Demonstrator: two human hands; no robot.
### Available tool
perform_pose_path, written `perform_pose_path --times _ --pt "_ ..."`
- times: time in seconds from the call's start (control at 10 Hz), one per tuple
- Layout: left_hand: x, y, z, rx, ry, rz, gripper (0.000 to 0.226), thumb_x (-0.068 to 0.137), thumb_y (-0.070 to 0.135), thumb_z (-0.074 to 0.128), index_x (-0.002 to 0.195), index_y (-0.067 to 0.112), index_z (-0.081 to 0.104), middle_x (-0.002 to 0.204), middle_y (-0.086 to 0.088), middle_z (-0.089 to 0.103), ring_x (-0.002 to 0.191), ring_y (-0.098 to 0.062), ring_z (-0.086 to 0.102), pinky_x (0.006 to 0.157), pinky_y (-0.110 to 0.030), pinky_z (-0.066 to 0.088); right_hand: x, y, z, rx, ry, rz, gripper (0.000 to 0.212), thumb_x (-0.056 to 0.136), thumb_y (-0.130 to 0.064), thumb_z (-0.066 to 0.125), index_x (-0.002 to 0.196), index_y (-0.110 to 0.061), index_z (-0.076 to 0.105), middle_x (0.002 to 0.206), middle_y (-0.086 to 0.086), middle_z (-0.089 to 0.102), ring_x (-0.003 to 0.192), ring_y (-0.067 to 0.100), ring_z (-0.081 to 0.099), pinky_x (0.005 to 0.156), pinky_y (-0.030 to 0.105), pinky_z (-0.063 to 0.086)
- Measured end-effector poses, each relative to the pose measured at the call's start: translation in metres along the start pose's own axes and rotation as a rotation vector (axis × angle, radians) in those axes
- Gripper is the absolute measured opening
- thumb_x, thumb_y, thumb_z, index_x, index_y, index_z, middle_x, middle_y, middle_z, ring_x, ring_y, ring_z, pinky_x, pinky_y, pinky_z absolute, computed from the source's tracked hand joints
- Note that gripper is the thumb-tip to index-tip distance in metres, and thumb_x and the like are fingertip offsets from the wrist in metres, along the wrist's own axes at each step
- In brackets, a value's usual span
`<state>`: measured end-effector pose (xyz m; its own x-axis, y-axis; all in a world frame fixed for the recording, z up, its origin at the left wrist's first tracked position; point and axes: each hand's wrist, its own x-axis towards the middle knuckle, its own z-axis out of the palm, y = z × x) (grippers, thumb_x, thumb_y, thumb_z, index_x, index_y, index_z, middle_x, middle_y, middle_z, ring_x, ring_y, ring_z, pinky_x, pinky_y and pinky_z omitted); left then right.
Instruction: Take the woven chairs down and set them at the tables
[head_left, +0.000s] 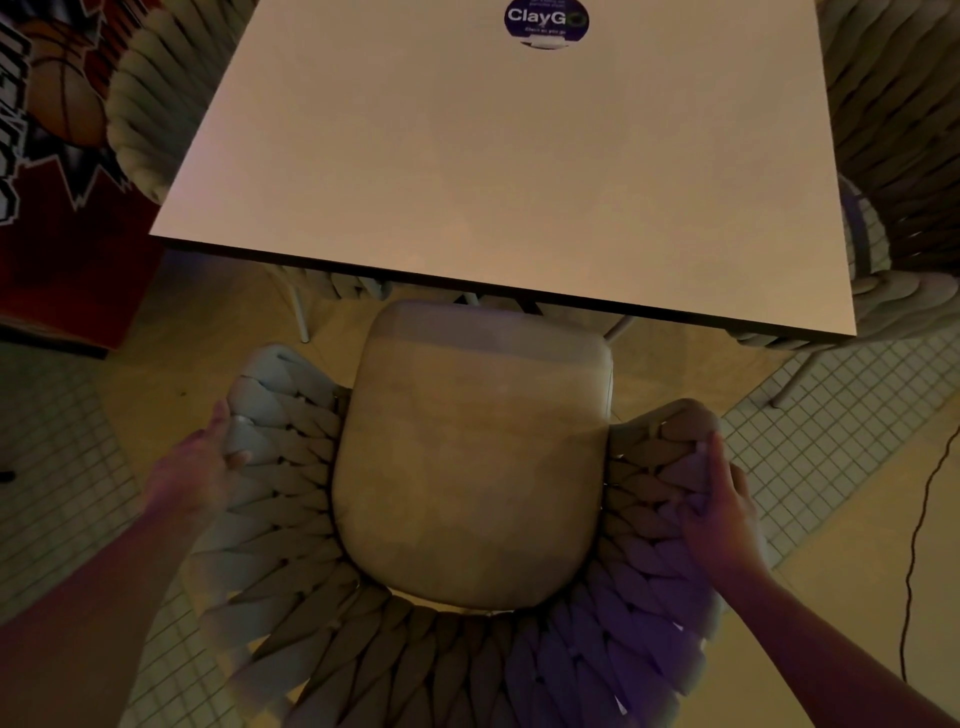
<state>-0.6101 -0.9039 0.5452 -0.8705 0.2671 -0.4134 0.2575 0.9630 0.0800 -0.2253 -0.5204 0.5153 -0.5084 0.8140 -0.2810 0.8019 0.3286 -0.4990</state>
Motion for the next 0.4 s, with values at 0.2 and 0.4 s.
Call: perform_pose_path --times 0.2,0.4 --pt "-0.003 0.013 0.0 0.012 -0.054 -0.094 0.073 0.094 0.035 0.049 0.154 0.023 0.008 0.14 -0.022 0.044 0.118 -0.043 0.049 0.087 -0.047 0.045 0.0 -0.011 0.004 0.006 0.013 0.04 0.095 0.08 -0.01 0.062 0.152 -0.034 0.005 0.138 0.012 0.04 0.092 0.022 0.054 0.06 0.031 0.047" --pt "-0.041 0.06 0.014 0.088 0.181 0.15 0.064 0.091 0.047 0.047 0.146 0.016 0.037 0.144 -0.018 0.043 0.138 -0.038 0.03 0.108 -0.051 0.028 -0.02 -0.084 0.016 -0.058 0.099 -0.136 0.068 0.089 -0.039 0.052 0.148 -0.018 0.025 0.156 0.012 0.027 0.143 0.033 0.024 0.115 0.05 0.026"
